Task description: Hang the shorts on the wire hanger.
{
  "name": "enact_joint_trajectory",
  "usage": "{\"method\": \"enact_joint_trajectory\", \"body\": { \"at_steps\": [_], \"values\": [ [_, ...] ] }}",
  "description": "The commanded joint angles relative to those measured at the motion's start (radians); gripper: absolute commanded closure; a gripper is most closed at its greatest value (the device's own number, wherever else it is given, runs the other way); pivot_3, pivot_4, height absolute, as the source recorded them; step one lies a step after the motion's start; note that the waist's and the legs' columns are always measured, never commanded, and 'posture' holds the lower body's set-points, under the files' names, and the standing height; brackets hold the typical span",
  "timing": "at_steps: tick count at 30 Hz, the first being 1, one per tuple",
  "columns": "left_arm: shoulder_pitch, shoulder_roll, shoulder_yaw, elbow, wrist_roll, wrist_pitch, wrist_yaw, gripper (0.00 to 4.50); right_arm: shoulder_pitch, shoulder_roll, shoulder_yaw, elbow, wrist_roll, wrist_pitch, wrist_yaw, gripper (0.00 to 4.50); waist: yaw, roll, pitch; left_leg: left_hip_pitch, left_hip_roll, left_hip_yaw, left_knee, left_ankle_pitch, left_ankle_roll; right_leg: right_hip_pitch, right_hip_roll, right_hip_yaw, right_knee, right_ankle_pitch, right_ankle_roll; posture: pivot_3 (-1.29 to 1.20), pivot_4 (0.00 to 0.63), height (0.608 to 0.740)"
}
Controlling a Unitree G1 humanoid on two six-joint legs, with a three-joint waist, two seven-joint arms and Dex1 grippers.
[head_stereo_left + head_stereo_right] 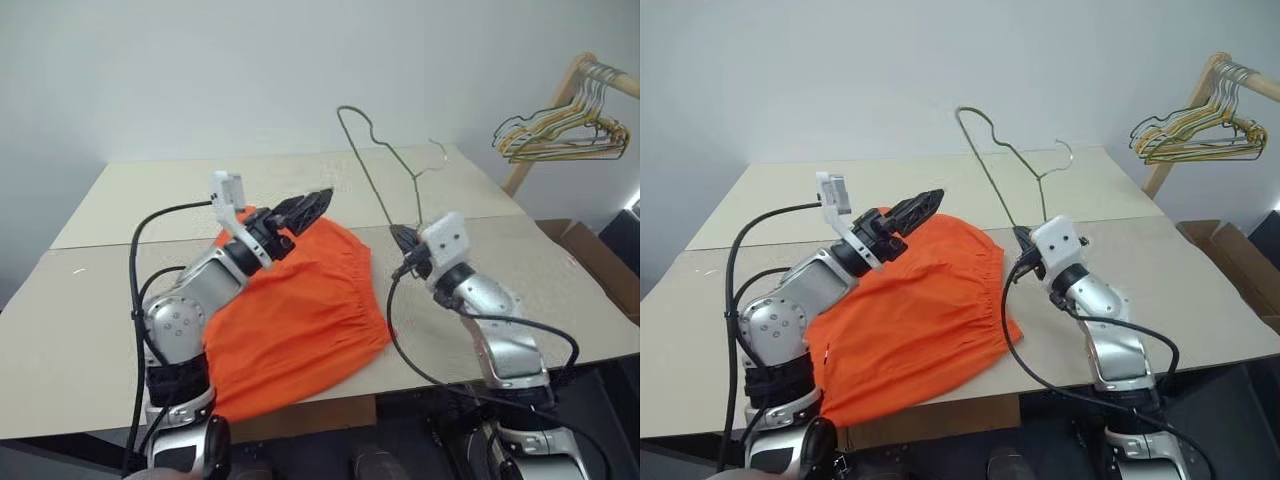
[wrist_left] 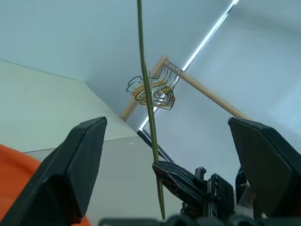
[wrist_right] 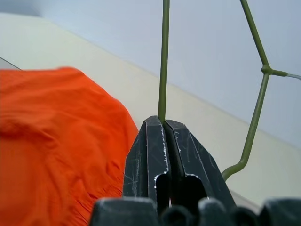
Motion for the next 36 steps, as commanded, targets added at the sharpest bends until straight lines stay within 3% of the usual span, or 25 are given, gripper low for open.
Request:
{"method": "enact_joint_trajectory", "body": {
  "at_steps": [1, 8, 12, 23, 28, 31, 36],
  "values": [
    [-0.056, -0.01, 0.0, 0.014, -0.045, -0.021, 0.023, 0.0, -0.004, 0.002, 0.035, -0.047, -0.03, -0.147, 0.01, 4.49, 0.001, 0.0, 0.0, 0.0, 0.0, 0.0, 0.0, 0.0, 0.0, 0.0, 0.0, 0.0, 0.0, 0.0, 0.0, -0.09, 0.0, 0.74],
    [-0.096, -0.006, -0.025, 0.038, -0.023, -0.077, 0.024, 0.0, 0.016, 0.006, 0.065, -0.053, -0.019, -0.233, 0.041, 4.49, 0.003, 0.0, 0.0, 0.0, -0.002, 0.001, 0.0, 0.0, -0.001, 0.001, -0.001, 0.0, -0.001, 0.0, 0.0, -0.1, 0.0, 0.74],
    [-0.092, -0.003, -0.047, 0.041, -0.002, -0.105, 0.027, 0.84, 0.023, 0.006, 0.075, -0.037, -0.041, -0.247, 0.034, 4.5, 0.002, 0.0, 0.0, 0.0, -0.002, 0.002, 0.0, 0.0, -0.001, 0.001, 0.0, 0.0, -0.001, 0.0, 0.0, -0.1, 0.0, 0.74],
    [-0.071, 0.016, -0.111, 0.025, 0.066, -0.14, 0.005, 4.4, 0.037, 0.002, 0.097, -0.037, -0.049, -0.249, 0.055, 4.5, 0.003, 0.0, 0.0, 0.0, -0.002, 0.003, 0.0, 0.001, -0.001, 0.001, 0.0, 0.0, -0.002, 0.0, 0.0, -0.09, 0.0, 0.74],
    [-0.052, 0.036, -0.161, 0.007, 0.156, -0.183, -0.003, 4.45, 0.033, 0.007, 0.101, -0.021, -0.07, -0.259, 0.043, 4.5, 0.003, 0.0, 0.0, 0.0, -0.002, 0.003, 0.0, 0.001, -0.001, 0.001, 0.0, 0.0, -0.001, 0.0, 0.0, -0.09, 0.0, 0.74],
    [-0.04, 0.034, -0.186, -0.002, 0.216, -0.231, -0.001, 4.5, 0.027, -0.006, 0.1, -0.013, -0.073, -0.257, 0.057, 3.84, 0.003, 0.0, 0.0, 0.0, -0.002, 0.003, 0.0, 0.001, -0.001, 0.001, 0.0, 0.0, -0.002, 0.0, 0.0, -0.1, 0.0, 0.74],
    [-0.021, 0.119, -0.238, -0.015, 0.336, -0.308, -0.095, 4.5, 0.028, -0.03, 0.074, -0.012, -0.059, -0.273, 0.07, 2.15, 0.003, 0.0, 0.0, 0.0, -0.002, 0.004, 0.0, 0.001, -0.001, 0.001, 0.0, 0.0, -0.002, 0.0, 0.0, -0.09, 0.0, 0.74]
  ]
}}
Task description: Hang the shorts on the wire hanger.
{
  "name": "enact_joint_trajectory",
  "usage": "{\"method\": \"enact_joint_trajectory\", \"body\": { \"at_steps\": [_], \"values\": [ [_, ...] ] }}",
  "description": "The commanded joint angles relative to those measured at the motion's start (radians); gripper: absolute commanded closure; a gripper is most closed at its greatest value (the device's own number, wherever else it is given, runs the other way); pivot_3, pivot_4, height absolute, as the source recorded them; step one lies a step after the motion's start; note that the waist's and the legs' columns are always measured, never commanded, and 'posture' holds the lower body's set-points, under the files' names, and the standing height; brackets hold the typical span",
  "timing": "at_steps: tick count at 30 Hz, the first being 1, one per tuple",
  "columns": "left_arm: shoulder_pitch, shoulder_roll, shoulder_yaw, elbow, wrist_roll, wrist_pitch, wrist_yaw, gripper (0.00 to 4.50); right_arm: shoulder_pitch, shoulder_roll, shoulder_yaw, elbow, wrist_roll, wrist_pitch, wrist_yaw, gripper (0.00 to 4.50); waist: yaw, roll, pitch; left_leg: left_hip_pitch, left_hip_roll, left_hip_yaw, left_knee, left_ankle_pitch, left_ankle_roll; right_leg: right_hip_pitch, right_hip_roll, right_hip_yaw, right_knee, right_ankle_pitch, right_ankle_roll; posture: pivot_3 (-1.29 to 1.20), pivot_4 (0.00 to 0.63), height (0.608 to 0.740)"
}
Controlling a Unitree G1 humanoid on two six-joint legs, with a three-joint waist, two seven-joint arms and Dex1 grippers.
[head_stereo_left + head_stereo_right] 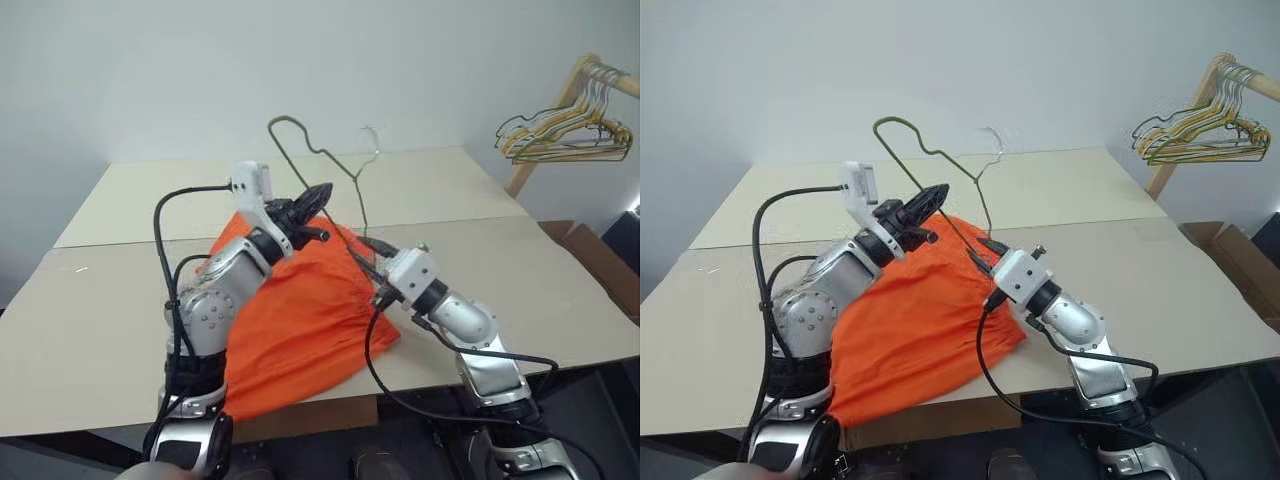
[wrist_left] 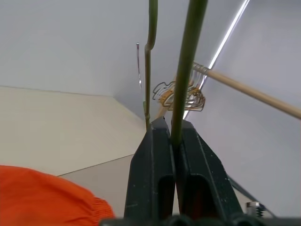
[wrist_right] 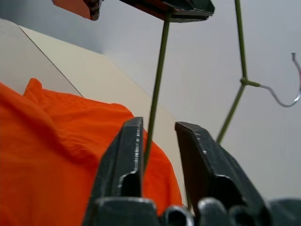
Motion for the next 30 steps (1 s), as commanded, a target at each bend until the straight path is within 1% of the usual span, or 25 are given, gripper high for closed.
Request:
{"method": "enact_joint_trajectory", "body": {
  "at_steps": [1, 3, 4, 7, 10, 12, 13, 14, 18, 22, 27, 30],
  "values": [
    [0.003, 0.075, -0.025, -0.047, 0.075, -0.075, -0.101, 4.5, -0.018, -0.03, -0.045, -0.029, 0.043, -0.035, 0.027, 1.83, 0.0, 0.0, 0.0, 0.0, 0.0, 0.0, 0.0, 0.0, 0.0, 0.0, 0.0, 0.0, 0.0, 0.0, 0.0, -0.1, 0.0, 0.74],
    [0.016, 0.138, -0.015, -0.049, 0.077, -0.095, -0.186, 4.5, -0.011, -0.062, -0.074, -0.046, 0.121, 0.0, 0.087, 1.23, 0.0, 0.0, 0.0, 0.0, 0.0, 0.001, 0.0, 0.0, 0.0, 0.0, 0.0, 0.0, 0.0, 0.0, 0.0, -0.09, 0.0, 0.74],
    [0.022, 0.165, 0.006, -0.054, 0.047, -0.096, -0.239, 4.5, -0.004, -0.091, -0.09, -0.067, 0.205, 0.068, 0.15, 0.87, 0.0, 0.0, 0.0, 0.0, 0.0, 0.001, 0.0, 0.0, 0.0, 0.0, 0.0, 0.0, 0.0, 0.0, 0.0, -0.09, 0.0, 0.74],
    [0.045, 0.25, 0.08, -0.08, -0.085, -0.095, -0.44, 4.5, 0.0, -0.218, -0.136, -0.124, 0.524, 0.396, 0.357, 0.04, 0.0, 0.0, 0.001, -0.001, 0.0, 0.001, 0.0, 0.0, 0.0, 0.0, 0.0, -0.001, -0.001, 0.0, 0.0, -0.09, 0.0, 0.74],
    [0.062, 0.329, 0.161, -0.085, -0.244, -0.062, -0.634, 4.5, -0.053, -0.298, -0.19, -0.087, 0.763, 0.628, 0.482, 0.04, 0.0, 0.0, 0.001, 0.0, 0.002, 0.001, 0.0, 0.0, 0.0, 0.001, 0.0, -0.002, -0.001, 0.0, 0.0, -0.1, 0.0, 0.74],
    [0.064, 0.365, 0.194, -0.068, -0.297, -0.059, -0.722, 4.5, -0.106, -0.327, -0.238, 0.005, 0.928, 0.782, 0.589, 0.04, -0.006, 0.0, 0.001, 0.0, 0.002, 0.002, 0.0, 0.0, 0.0, 0.001, 0.001, -0.002, -0.001, 0.0, -0.001, -0.1, 0.0, 0.74],
    [0.064, 0.376, 0.2, -0.06, -0.306, -0.063, -0.744, 4.5, -0.125, -0.335, -0.252, 0.041, 0.974, 0.831, 0.628, 0.04, -0.006, 0.001, 0.001, 0.001, 0.003, 0.003, 0.0, 0.0, 0.0, 0.002, 0.001, -0.002, -0.001, 0.0, -0.001, -0.1, 0.0, 0.74],
    [0.056, 0.389, 0.204, -0.045, -0.321, -0.053, -0.76, 4.5, -0.151, -0.349, -0.237, 0.084, 0.973, 0.86, 0.671, 0.04, -0.004, 0.001, 0.001, 0.002, 0.003, 0.003, 0.0, 0.0, 0.0, 0.003, 0.002, -0.002, -0.001, 0.0, -0.001, -0.09, 0.0, 0.74],
    [0.05, 0.409, 0.211, -0.028, -0.369, -0.05, -0.84, 4.5, -0.218, -0.378, -0.135, 0.167, 0.872, 0.866, 0.789, 0.04, 0.0, 0.0, 0.001, 0.002, 0.003, 0.003, 0.0, 0.0, 0.001, 0.004, 0.002, -0.004, -0.003, -0.001, -0.001, -0.08, 0.0, 0.74],
    [0.044, 0.387, 0.188, -0.039, -0.341, -0.071, -0.817, 4.5, -0.241, -0.366, -0.074, 0.161, 0.839, 0.857, 0.882, 0.04, 0.004, 0.001, 0.001, -0.001, 0.003, 0.003, 0.0, 0.0, 0.001, 0.002, 0.002, -0.004, -0.003, -0.001, -0.001, -0.07, 0.0, 0.74],
    [0.048, 0.359, 0.184, -0.055, -0.351, -0.082, -0.799, 4.5, -0.261, -0.314, -0.045, 0.158, 0.806, 0.876, 0.849, 0.04, 0.01, 0.0, 0.001, -0.002, 0.003, 0.002, 0.002, 0.0, 0.001, 0.002, 0.002, -0.004, -0.002, 0.0, 0.0, -0.06, 0.0, 0.74],
    [0.04, 0.343, 0.179, -0.053, -0.346, -0.08, -0.755, 4.5, -0.27, -0.286, -0.043, 0.132, 0.813, 0.9, 0.828, 0.04, 0.018, 0.0, 0.001, -0.002, 0.003, 0.002, 0.002, 0.0, 0.001, 0.001, 0.002, -0.004, -0.002, 0.0, 0.0, -0.05, 0.0, 0.74]
  ]
}}
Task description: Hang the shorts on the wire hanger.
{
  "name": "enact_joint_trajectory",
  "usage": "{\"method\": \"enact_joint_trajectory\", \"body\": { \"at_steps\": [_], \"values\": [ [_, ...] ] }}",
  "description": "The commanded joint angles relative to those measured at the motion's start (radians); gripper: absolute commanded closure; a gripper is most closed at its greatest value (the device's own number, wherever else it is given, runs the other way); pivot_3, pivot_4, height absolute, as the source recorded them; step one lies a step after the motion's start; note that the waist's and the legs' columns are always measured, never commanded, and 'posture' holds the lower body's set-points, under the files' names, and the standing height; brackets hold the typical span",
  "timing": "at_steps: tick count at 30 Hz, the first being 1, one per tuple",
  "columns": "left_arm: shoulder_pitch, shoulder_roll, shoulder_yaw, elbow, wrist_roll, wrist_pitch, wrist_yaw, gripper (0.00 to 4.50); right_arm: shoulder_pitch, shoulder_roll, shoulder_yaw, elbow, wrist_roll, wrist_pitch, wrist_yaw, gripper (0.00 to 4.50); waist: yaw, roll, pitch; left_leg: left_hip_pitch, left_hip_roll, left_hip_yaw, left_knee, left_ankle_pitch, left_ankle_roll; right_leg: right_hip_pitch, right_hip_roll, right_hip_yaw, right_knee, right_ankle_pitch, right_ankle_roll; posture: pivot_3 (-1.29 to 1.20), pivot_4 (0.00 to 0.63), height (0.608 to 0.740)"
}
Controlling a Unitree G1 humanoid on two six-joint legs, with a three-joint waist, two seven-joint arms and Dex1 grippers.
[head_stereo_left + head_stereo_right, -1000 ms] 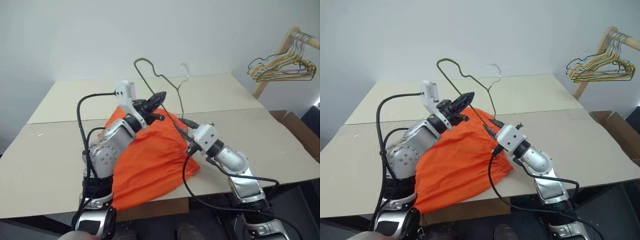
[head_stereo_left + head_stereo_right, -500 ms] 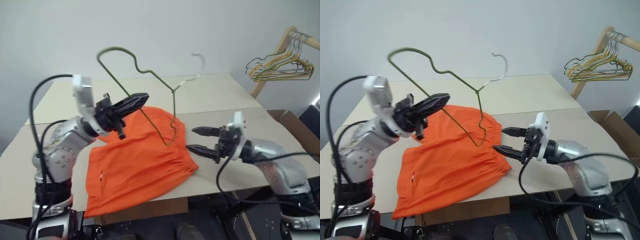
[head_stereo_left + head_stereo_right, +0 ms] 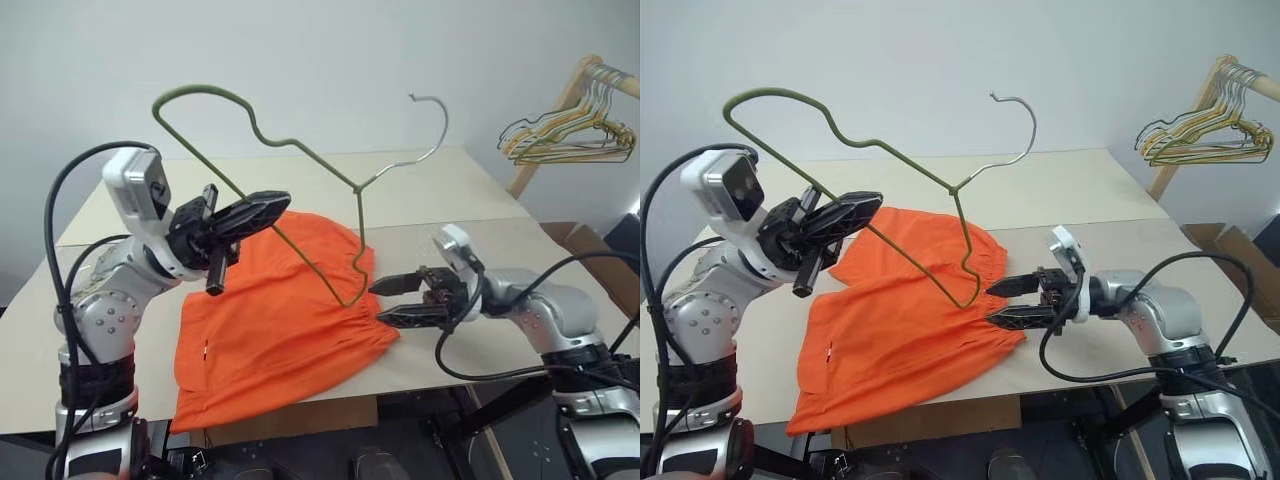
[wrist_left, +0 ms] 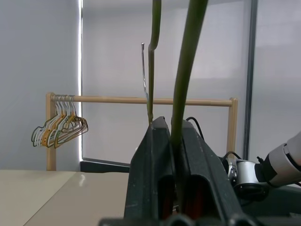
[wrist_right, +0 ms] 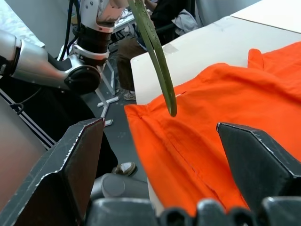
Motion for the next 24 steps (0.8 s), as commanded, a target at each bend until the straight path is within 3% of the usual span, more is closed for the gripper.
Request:
{"method": "enact_joint_trajectory", "body": {
  "at_steps": [1, 10, 11, 14, 24],
  "values": [
    [-0.031, -0.008, 0.002, -0.026, -0.004, -0.018, 0.027, 4.5, -0.04, 0.03, -0.01, -0.049, 0.016, 0.037, -0.026, 0.04, 0.005, 0.0, 0.0, 0.0, 0.0, 0.0, 0.0, 0.0, 0.0, 0.0, 0.0, 0.0, 0.0, 0.0, 0.0, -0.06, 0.0, 0.74],
    [-0.025, -0.021, -0.001, -0.018, -0.001, -0.03, 0.04, 4.5, -0.048, 0.097, -0.023, -0.065, 0.022, 0.065, -0.064, 0.04, 0.011, 0.0, 0.0, -0.001, 0.0, 0.0, 0.001, 0.0, 0.0, -0.001, 0.0, 0.0, 0.001, 0.0, 0.0, -0.07, 0.0, 0.74],
    [-0.024, -0.024, -0.003, -0.016, 0.003, -0.035, 0.04, 4.5, -0.05, 0.104, -0.023, -0.065, 0.022, 0.069, -0.069, 0.21, 0.011, 0.0, 0.0, -0.001, 0.0, 0.0, 0.001, 0.0, 0.0, -0.001, 0.0, 0.0, 0.001, 0.0, 0.0, -0.07, 0.0, 0.74],
    [-0.023, -0.033, -0.009, -0.008, 0.012, -0.044, 0.043, 4.5, -0.054, 0.119, -0.027, -0.061, 0.023, 0.073, -0.081, 0.93, 0.01, 0.0, 0.0, -0.001, 0.0, 0.0, 0.001, 0.0, 0.0, -0.001, 0.0, 0.0, 0.001, 0.0, 0.0, -0.07, 0.0, 0.74],
    [-0.006, -0.028, -0.018, 0.016, 0.061, -0.053, 0.025, 4.5, -0.062, 0.145, -0.049, -0.04, 0.024, 0.081, -0.114, 4.47, 0.009, 0.0, 0.0, -0.001, 0.0, 0.0, 0.001, 0.0, 0.0, -0.001, 0.0, 0.0, 0.001, 0.0, 0.0, -0.08, 0.0, 0.74]
  ]
}}
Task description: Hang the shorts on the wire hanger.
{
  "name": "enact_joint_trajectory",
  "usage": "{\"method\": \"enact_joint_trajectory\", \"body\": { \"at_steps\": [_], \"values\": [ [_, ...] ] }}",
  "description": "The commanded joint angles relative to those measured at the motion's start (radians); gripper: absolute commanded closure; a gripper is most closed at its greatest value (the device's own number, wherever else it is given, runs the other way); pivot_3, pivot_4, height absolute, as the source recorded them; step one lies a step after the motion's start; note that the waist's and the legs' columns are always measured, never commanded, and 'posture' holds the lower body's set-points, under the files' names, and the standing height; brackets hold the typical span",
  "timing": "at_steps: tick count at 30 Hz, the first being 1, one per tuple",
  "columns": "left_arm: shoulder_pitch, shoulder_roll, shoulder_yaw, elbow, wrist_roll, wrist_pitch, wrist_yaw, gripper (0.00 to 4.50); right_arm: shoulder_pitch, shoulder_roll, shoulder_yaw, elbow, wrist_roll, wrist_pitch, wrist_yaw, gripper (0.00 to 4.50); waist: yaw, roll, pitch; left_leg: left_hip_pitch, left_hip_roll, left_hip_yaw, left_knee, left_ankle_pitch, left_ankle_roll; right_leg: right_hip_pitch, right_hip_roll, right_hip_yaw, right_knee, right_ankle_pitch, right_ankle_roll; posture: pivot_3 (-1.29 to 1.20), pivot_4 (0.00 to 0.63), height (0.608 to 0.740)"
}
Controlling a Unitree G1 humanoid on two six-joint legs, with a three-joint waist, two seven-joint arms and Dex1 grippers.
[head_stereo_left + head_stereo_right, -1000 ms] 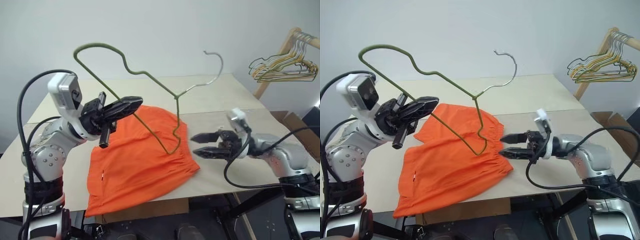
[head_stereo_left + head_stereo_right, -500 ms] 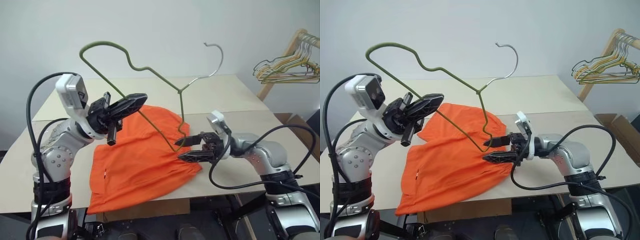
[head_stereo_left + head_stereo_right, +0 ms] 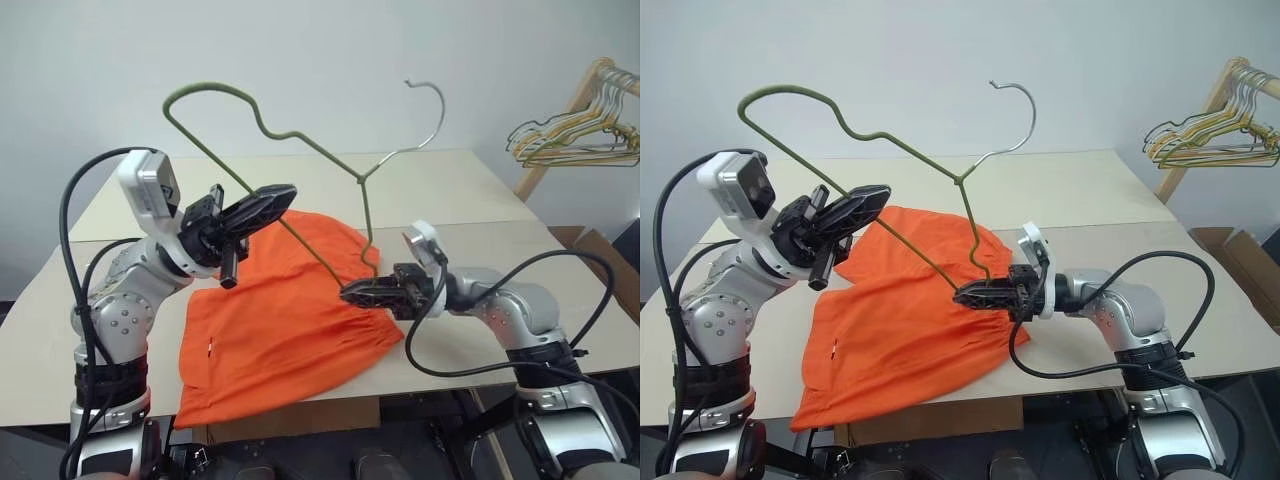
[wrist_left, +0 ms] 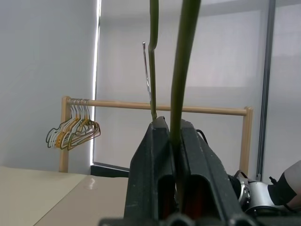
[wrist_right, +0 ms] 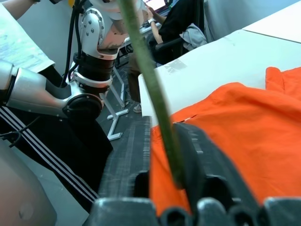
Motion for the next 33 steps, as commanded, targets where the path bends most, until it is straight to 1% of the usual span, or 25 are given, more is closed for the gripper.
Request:
{"method": "enact_joint_trajectory", "body": {
  "at_steps": [1, 3, 4, 6, 10, 14, 15, 17, 20, 22, 23, 25, 27, 29, 31, 33],
  "values": [
    [0.001, 0.014, -0.013, 0.005, 0.04, -0.032, -0.027, 4.5, -0.024, 0.006, -0.04, -0.014, 0.023, 0.004, -0.003, 4.49, 0.0, 0.0, 0.0, 0.0, 0.0, 0.0, 0.0, 0.0, 0.0, 0.0, 0.0, 0.0, 0.0, 0.0, 0.0, -0.08, 0.0, 0.74],
    [0.013, 0.011, -0.024, 0.011, 0.062, -0.049, -0.036, 4.5, -0.018, 0.005, -0.042, -0.02, 0.026, 0.005, 0.001, 4.49, -0.001, 0.0, 0.0, 0.0, 0.0, 0.0, 0.0, 0.0, 0.0, 0.0, 0.0, 0.0, 0.0, 0.0, 0.0, -0.08, 0.0, 0.74],
    [0.018, 0.015, -0.03, 0.016, 0.057, -0.034, -0.035, 4.23, -0.015, 0.005, -0.043, -0.027, 0.028, 0.004, 0.0, 4.5, -0.001, 0.0, 0.0, 0.0, 0.0, 0.0, 0.0, 0.0, 0.0, 0.0, 0.0, 0.0, 0.0, 0.0, 0.0, -0.08, 0.0, 0.74],
    [0.035, 0.025, -0.047, 0.021, 0.072, -0.03, -0.057, 3.67, -0.007, 0.011, -0.051, -0.039, 0.032, -0.004, -0.004, 4.5, -0.001, 0.0, 0.0, 0.0, 0.0, 0.0, 0.0, 0.0, 0.0, 0.0, 0.0, 0.0, 0.0, 0.0, 0.0, -0.07, 0.0, 0.74],
    [0.078, 0.065, -0.123, 0.028, 0.214, -0.054, -0.046, 2.37, 0.008, 0.022, -0.113, -0.062, 0.098, 0.018, -0.022, 4.5, 0.001, 0.0, 0.0, -0.001, 0.0, 0.0, 0.0, 0.0, 0.0, 0.0, 0.0, 0.0, 0.0, 0.0, 0.0, -0.06, 0.0, 0.74],
    [0.15, 0.174, -0.249, 0.065, 0.469, -0.139, -0.059, 1.07, 0.046, -0.011, -0.174, -0.1, 0.129, 0.051, -0.073, 4.5, 0.002, 0.0, 0.0, 0.0, 0.0, 0.0, 0.0, 0.0, 0.0, 0.0, 0.0, 0.0, 0.0, 0.0, 0.0, -0.04, 0.0, 0.74],
    [0.163, 0.191, -0.266, 0.073, 0.505, -0.157, -0.065, 0.71, 0.056, -0.017, -0.184, -0.11, 0.131, 0.058, -0.089, 4.5, 0.003, 0.001, 0.0, 0.0, 0.0, 0.0, 0.0, 0.0, 0.0, 0.0, 0.0, 0.0, 0.0, 0.0, 0.0, -0.04, 0.0, 0.74],
    [0.228, 0.25, -0.292, 0.074, 0.587, -0.21, -0.088, 0.07, 0.124, -0.087, -0.225, -0.14, 0.149, 0.115, -0.109, 4.5, 0.005, 0.001, 0.0, 0.0, 0.0, 0.0, -0.001, 0.0, 0.0, -0.001, 0.0, 0.0, 0.0, 0.0, 0.0, -0.03, 0.0, 0.74],
    [0.291, 0.306, -0.303, 0.035, 0.649, -0.257, -0.11, 0.02, 0.243, -0.186, -0.281, -0.189, 0.175, 0.172, -0.116, 4.5, 0.022, 0.001, 0.001, -0.003, 0.001, 0.0, -0.001, 0.0, 0.0, -0.002, 0.0, -0.001, -0.002, 0.0, -0.001, -0.03, 0.0, 0.74],
    [0.31, 0.327, -0.306, 0.008, 0.667, -0.276, -0.124, 0.02, 0.3, -0.244, -0.317, -0.181, 0.19, 0.25, -0.158, 4.5, 0.032, 0.001, 0.001, -0.004, 0.0, 0.001, -0.001, 0.0, 0.0, -0.003, -0.001, -0.001, -0.002, 0.0, -0.001, -0.03, 0.0, 0.74],
    [0.317, 0.332, -0.303, -0.002, 0.663, -0.28, -0.134, 0.02, 0.31, -0.266, -0.325, -0.167, 0.2, 0.302, -0.184, 4.5, 0.035, 0.001, 0.002, -0.003, 0.0, 0.001, 0.0, 0.0, 0.0, -0.002, -0.001, -0.001, -0.002, 0.0, -0.001, -0.03, 0.0, 0.74],
    [0.324, 0.341, -0.3, -0.017, 0.647, -0.272, -0.163, 0.02, 0.327, -0.277, -0.347, -0.171, 0.189, 0.35, -0.271, 4.5, 0.04, 0.001, 0.002, -0.001, 0.001, 0.002, 0.0, 0.0, 0.0, -0.002, 0.0, 0.0, -0.002, 0.0, -0.001, -0.03, 0.0, 0.74],
    [0.332, 0.354, -0.313, -0.036, 0.654, -0.277, -0.195, 0.02, 0.337, -0.329, -0.338, -0.139, 0.186, 0.426, -0.275, 4.5, 0.042, 0.002, 0.002, 0.0, 0.001, 0.003, 0.0, 0.0, 0.0, -0.001, 0.001, 0.0, -0.002, 0.0, 0.0, -0.04, 0.0, 0.74],
    [0.336, 0.364, -0.324, -0.059, 0.666, -0.278, -0.212, 0.02, 0.366, -0.387, -0.335, -0.091, 0.192, 0.459, -0.209, 4.5, 0.044, 0.002, 0.002, 0.0, 0.002, 0.003, -0.001, 0.0, 0.001, -0.001, 0.001, 0.001, -0.002, -0.001, -0.001, -0.05, 0.0, 0.74],
    [0.336, 0.369, -0.334, -0.075, 0.677, -0.279, -0.219, 0.02, 0.386, -0.452, -0.319, -0.005, 0.21, 0.486, -0.084, 4.5, 0.049, 0.002, 0.002, -0.001, 0.002, 0.004, 0.0, -0.001, 0.001, -0.002, 0.001, 0.001, -0.003, -0.001, -0.001, -0.05, 0.0, 0.74],
    [0.341, 0.377, -0.338, -0.085, 0.685, -0.285, -0.229, 0.02, 0.387, -0.495, -0.305, 0.074, 0.211, 0.522, -0.028, 4.5, 0.051, 0.002, 0.002, -0.002, 0.001, 0.005, 0.0, -0.001, 0.002, -0.002, 0.0, 0.002, -0.004, -0.001, -0.001, -0.05, 0.0, 0.74]
  ]
}}
